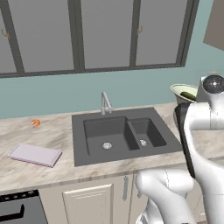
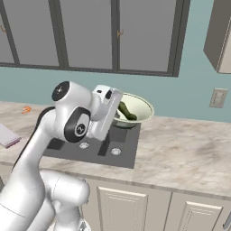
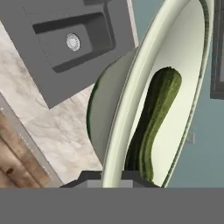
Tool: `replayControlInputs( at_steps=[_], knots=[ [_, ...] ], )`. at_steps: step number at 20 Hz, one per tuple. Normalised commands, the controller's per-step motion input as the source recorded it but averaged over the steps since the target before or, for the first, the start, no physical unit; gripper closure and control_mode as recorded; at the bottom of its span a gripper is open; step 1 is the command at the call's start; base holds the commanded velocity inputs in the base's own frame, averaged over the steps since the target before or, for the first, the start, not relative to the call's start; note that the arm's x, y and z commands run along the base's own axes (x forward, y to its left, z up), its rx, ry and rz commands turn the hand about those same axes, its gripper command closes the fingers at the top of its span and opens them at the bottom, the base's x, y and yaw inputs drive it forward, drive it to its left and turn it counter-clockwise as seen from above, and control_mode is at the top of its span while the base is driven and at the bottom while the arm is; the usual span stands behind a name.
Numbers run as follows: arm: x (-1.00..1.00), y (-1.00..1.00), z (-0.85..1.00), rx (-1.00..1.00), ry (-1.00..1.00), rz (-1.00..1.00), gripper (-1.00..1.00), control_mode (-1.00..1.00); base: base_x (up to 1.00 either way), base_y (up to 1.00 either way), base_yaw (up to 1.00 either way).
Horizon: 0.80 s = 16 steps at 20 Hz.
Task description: Pick the squash from the sink and place it in the bowl. Then pick the bowl and place it in the microwave. Then close the microwave door and press the start button.
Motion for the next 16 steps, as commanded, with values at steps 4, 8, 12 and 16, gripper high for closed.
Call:
replayControlInputs(
  at_steps=[4,8,12,16],
  knots=[
    [-0.42,0.75,0.93,0.0,-0.08,0.29,1.0,-1.0,0.0,0.0,0.0],
    [-0.47,0.44,0.44,0.0,-0.12,0.21,1.0,-1.0,0.0,0.0,0.0],
    [-0.17,0.15,0.14,0.0,-0.03,0.13,1.0,-1.0,0.0,0.0,0.0],
    [-0.06,0.07,0.0,0.0,0.0,0.03,1.0,-1.0,0.0,0.0,0.0]
  ],
)
